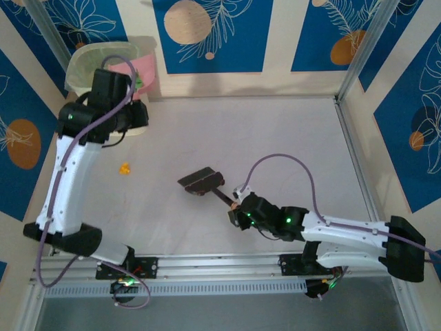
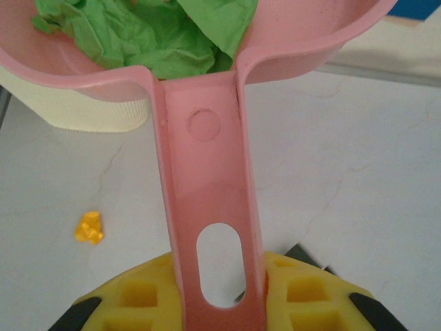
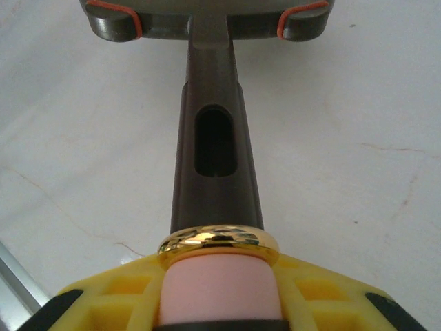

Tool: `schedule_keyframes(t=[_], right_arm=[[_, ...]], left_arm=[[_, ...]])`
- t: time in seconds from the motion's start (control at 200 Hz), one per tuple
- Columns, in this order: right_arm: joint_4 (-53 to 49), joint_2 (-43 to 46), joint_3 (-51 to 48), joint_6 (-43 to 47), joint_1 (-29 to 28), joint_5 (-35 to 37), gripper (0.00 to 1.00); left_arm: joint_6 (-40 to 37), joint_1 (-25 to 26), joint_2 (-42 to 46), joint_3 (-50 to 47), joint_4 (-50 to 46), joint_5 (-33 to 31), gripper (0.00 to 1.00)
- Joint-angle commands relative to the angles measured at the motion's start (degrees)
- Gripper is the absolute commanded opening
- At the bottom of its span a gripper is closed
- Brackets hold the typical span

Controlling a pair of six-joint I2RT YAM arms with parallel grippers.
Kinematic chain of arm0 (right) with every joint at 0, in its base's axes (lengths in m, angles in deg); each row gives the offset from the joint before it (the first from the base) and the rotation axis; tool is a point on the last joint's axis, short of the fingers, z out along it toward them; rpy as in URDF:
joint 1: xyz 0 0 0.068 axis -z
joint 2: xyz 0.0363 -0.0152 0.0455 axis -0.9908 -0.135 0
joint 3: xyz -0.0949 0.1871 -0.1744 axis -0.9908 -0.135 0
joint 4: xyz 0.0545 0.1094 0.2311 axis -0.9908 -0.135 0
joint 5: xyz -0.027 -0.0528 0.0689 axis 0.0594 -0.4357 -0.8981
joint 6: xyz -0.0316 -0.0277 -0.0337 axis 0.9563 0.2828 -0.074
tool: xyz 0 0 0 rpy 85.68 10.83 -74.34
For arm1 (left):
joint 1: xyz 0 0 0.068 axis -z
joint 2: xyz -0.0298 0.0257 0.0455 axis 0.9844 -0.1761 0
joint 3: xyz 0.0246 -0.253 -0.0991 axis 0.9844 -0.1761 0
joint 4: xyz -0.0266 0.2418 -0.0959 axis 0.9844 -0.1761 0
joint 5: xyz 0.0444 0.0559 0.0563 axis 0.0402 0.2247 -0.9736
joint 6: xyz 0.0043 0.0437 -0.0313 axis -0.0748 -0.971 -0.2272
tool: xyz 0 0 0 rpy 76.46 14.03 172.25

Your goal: Sweep away the paper scraps from the table

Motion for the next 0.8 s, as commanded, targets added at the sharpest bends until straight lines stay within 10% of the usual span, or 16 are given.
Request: schedule_keyframes(t=[0.0, 0.145, 0.795], right_arm=[[8.04, -2.77, 0.16, 3.39, -1.92, 3.50, 0.00], [8.56, -5.63, 1.24, 4.93, -3.35, 5.06, 0.00], [11.14, -3.22, -1.19, 6.95, -1.49, 7.10, 0.00]], left_arm=[[0.41, -4.29, -5.39, 9.34, -2.94, 8.67, 0.00], [2.89, -8.42, -13.49, 21.43, -4.44, 14.04, 0.00], [29.41, -22.88, -26.71, 21.46, 26.29, 38.93, 0.00]])
